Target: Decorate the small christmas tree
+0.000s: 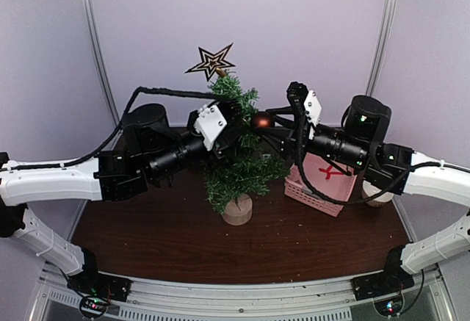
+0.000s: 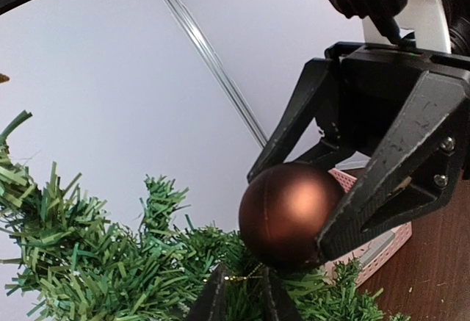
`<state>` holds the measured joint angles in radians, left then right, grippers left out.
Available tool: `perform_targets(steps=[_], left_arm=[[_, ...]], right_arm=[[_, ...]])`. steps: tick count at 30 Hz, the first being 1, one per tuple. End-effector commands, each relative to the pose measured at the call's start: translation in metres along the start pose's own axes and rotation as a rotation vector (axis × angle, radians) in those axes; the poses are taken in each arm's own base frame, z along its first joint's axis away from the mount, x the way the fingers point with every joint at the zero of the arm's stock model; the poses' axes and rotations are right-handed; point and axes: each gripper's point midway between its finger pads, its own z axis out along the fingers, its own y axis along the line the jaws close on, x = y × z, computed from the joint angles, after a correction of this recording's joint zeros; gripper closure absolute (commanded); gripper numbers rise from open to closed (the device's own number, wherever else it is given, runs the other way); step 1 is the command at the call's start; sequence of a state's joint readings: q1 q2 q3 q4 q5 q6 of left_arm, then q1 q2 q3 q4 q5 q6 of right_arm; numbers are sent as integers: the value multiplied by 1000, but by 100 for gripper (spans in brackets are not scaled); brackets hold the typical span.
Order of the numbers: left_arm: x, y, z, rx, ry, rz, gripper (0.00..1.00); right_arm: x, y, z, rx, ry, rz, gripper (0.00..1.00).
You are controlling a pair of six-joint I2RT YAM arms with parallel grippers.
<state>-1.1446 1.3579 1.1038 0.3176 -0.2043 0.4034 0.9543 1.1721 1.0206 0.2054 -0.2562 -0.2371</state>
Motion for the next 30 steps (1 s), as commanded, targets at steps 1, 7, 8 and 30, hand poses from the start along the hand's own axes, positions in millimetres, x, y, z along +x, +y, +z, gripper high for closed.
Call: perform_targets(steps=[1,7,8,30], left_arm=[[-17,16,6,-70,-35,-9,81],[-18,21,9,-98,-36,-26,77],[-17,21,10,-99,-33,-28,77],[14,10,20,-79,106,-1,79]], right_arm=[[-9,-3,-7,26,-34,-8,73],[-9,-3,-7,28,-36,-9,73],[-9,-3,-7,28,-36,-10,73],[-3,-2,-11,36,-42,6,66]])
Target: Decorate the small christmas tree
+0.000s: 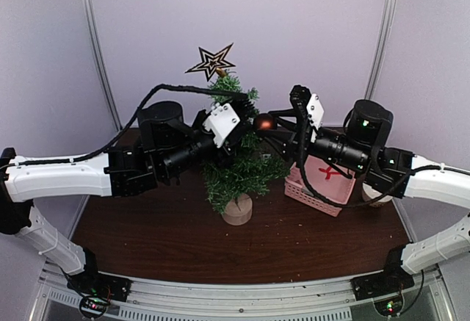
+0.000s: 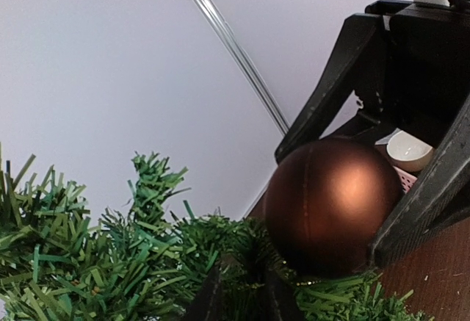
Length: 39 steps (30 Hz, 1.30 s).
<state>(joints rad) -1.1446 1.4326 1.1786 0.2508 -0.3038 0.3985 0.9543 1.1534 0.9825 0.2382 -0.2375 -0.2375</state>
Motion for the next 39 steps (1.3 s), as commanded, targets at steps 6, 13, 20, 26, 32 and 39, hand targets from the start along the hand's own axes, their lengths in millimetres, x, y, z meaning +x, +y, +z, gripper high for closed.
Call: perform_targets(steps=[6,13,20,26,32,39], left_arm=[[-2,7,3,-34,12,-8,79],[-2,8,3,-35,13,-6,80],[-2,8,2,-36,10,-7,80],[-6,8,-2,-26,-6,-13,79],[-21,5,-22,36,-81,-43,73],[-20,-6,-38,74,-105,-27,66]], right_arm=[[-3,2,-10,4,-30,17,57],[1,6,-13,-7,-26,24,34],[3,6,-14,-7,-20,25,27],[5,3,-16,13,-10,39,27],[9,-4,-20,49,22,72,25],[14,-14,-25,79,54,122,25]])
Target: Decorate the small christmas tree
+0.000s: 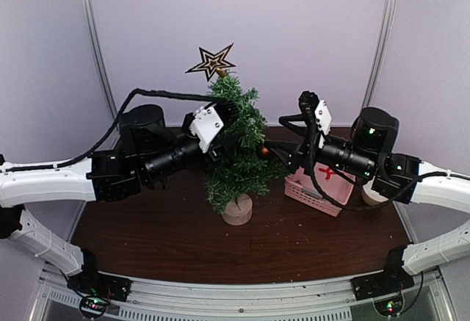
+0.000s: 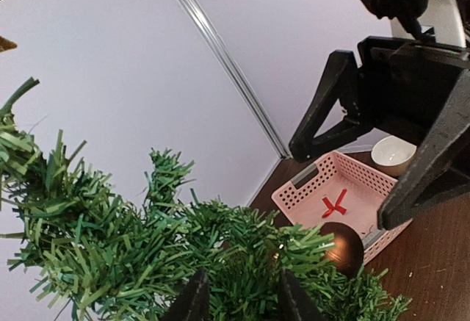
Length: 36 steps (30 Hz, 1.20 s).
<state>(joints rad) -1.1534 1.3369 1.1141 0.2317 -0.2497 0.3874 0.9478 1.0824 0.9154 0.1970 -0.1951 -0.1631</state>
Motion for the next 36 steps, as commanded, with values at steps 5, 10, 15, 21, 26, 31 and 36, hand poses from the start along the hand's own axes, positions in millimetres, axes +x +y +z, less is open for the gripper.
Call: perform_targets(steps=[5,10,15,21,26,31,36], left_arm=[[-16,-2,-29,28,-91,-51,59],[-9,0,-49,37,-79,-98,55],[6,8,-72,4,-45,-178,54],[46,20,-89,-84,62,-312,57],[108,42,-97,-146,167,-587,60],[157,47,-96,-190,246,-714,63],[187,40,-89,-198,258,-814,64]], right_arm=[[0,-17,-10,44,25,91,24],[7,-18,-21,46,63,127,24],[26,-19,-35,77,145,172,24],[60,-13,-45,90,234,332,29],[108,-8,-51,125,317,439,36],[152,0,-53,156,332,569,44],[185,2,-54,225,303,608,51]])
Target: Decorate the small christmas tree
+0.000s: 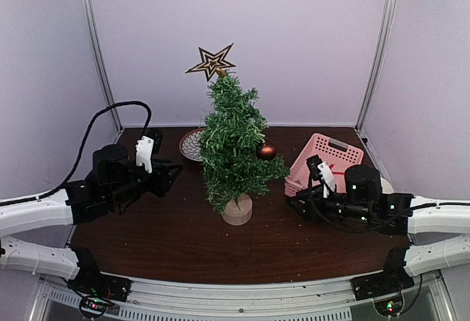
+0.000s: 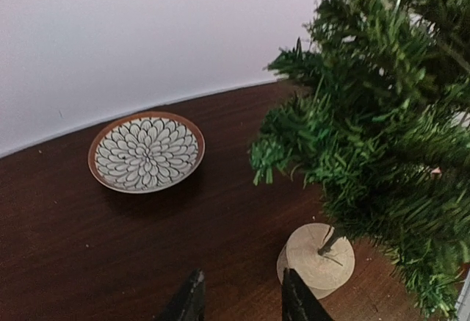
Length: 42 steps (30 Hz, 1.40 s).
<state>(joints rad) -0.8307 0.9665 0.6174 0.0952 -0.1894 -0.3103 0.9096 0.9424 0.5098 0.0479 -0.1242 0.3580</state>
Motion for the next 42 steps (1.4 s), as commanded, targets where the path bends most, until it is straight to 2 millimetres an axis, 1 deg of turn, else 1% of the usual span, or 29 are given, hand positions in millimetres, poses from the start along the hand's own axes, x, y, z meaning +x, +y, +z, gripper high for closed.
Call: perform_targets(steps=[1,6,12,14,16,20,22,26,30,35,38,39,42], left_arm=[[12,-2,11,55,-17,-155,64],[25,-2,25,82,2,-194,64],[23,1,29,77,-16,-210,64],[23,5,28,64,-21,-214,64],[21,9,26,52,-28,-220,64],[15,15,19,26,-45,-214,64],[13,17,17,20,-47,-207,64],[10,18,16,11,-46,-192,64],[8,19,15,7,-43,-186,64],[22,17,20,23,-6,-204,64],[25,18,20,31,-1,-224,64],[24,19,19,29,-4,-225,64],[20,21,17,22,-13,-219,64]], right_arm=[[-3,-6,8,30,-112,89,52],[17,-7,27,48,-120,48,56],[39,-6,52,38,-142,34,59],[41,-4,62,33,-160,44,61],[43,-4,71,38,-170,67,65],[44,-9,80,41,-243,145,70],[45,-8,86,14,-275,180,70],[55,-1,104,-48,-268,264,71],[61,-5,110,-57,-280,326,68],[61,1,118,-84,-254,343,66],[62,-4,126,-77,-214,365,66],[63,-9,129,-67,-201,378,66],[64,-19,130,-47,-194,415,66]])
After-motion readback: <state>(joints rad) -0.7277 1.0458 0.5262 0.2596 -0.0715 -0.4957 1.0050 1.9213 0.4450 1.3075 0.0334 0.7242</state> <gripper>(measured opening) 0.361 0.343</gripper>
